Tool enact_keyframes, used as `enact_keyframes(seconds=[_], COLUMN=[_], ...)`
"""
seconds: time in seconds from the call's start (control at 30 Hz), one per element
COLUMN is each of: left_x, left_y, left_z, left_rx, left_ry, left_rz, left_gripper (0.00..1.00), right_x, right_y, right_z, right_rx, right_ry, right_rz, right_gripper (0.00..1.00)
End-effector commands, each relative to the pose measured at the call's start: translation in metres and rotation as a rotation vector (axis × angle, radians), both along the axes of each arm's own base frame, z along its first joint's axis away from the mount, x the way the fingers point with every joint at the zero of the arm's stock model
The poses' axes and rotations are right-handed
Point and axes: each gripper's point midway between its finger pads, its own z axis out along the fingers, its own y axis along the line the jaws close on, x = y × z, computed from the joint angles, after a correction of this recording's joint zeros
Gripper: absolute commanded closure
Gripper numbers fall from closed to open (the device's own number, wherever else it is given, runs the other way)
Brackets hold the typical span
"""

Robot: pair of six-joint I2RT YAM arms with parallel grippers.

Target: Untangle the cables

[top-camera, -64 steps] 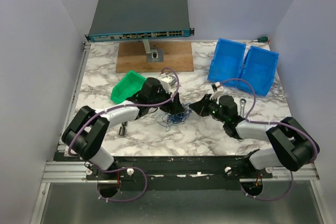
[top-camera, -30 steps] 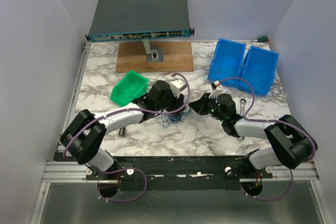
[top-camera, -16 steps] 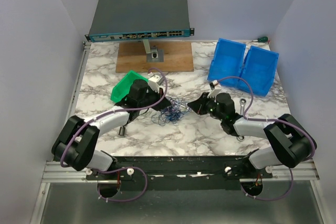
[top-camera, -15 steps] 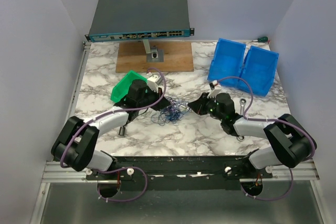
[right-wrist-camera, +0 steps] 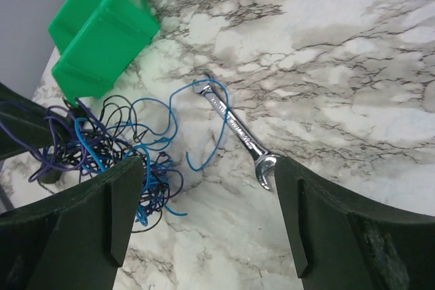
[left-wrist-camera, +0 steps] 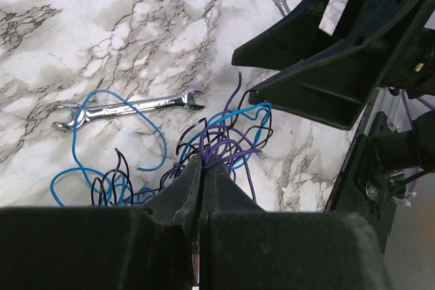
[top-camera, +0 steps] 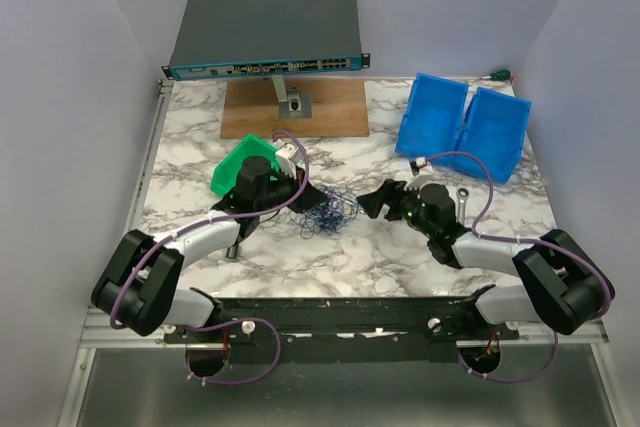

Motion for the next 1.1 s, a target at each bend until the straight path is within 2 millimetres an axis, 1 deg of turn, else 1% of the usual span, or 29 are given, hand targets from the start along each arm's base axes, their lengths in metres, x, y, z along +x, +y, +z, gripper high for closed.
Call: enact_keyframes(seconds=[0.0, 0.13, 0.27, 0.53, 0.63, 0.73, 0.8, 0.87, 0.9, 0.97, 1.03, 1.07], left_x=[-0.004, -0.004, -0.001, -0.005, -0.003, 0.001, 0.004, 0.003, 0.003, 0.001, -0.001, -0.002], left_y=[-0.002, 0.000, 0.001, -0.006, -0.005, 0.000, 0.005, 0.008, 0.009, 0.008, 0.005, 0.003], left_z=[0.024, 0.027, 0.036, 0.061, 0.066, 0.068, 0.068, 0.070, 0.070, 0.073, 0.077, 0.080], left_rx=[-0.062, -0.066, -0.078, -0.169, -0.177, -0.163, -0.154, -0.147, -0.146, -0.153, -0.168, -0.177], left_ry=[-0.063, -0.033, 0.058, 0.149, 0.155, 0.151, 0.144, 0.138, 0.135, 0.137, 0.147, 0.154], left_rz=[-0.024, -0.002, 0.046, 0.034, 0.053, 0.097, 0.134, 0.149, 0.151, 0.142, 0.120, 0.108], left_gripper=[1.00, 1.00, 1.00, 1.00, 1.00, 1.00, 1.00, 1.00, 1.00, 1.00, 1.00, 1.00], right_x=[-0.015, -0.025, -0.041, -0.061, -0.066, -0.063, -0.055, -0.058, -0.058, -0.061, -0.066, -0.068], right_y=[0.016, 0.024, 0.030, 0.038, 0.037, 0.029, 0.011, -0.008, -0.010, -0.005, 0.006, 0.013], right_z=[0.020, 0.026, 0.039, 0.053, 0.058, 0.062, 0.067, 0.078, 0.074, 0.075, 0.075, 0.072], right_rx=[0.066, 0.095, 0.135, 0.203, 0.220, 0.228, 0.224, 0.227, 0.194, 0.179, 0.187, 0.187], right_ry=[-0.095, -0.124, -0.173, -0.230, -0.254, -0.273, -0.315, -0.376, -0.367, -0.378, -0.383, -0.369], right_rz=[0.135, 0.209, 0.294, 0.398, 0.408, 0.349, 0.229, 0.144, 0.141, 0.183, 0.254, 0.297], right_gripper=[0.15, 0.15, 0.12, 0.12, 0.12, 0.12, 0.12, 0.12, 0.12, 0.13, 0.13, 0.13])
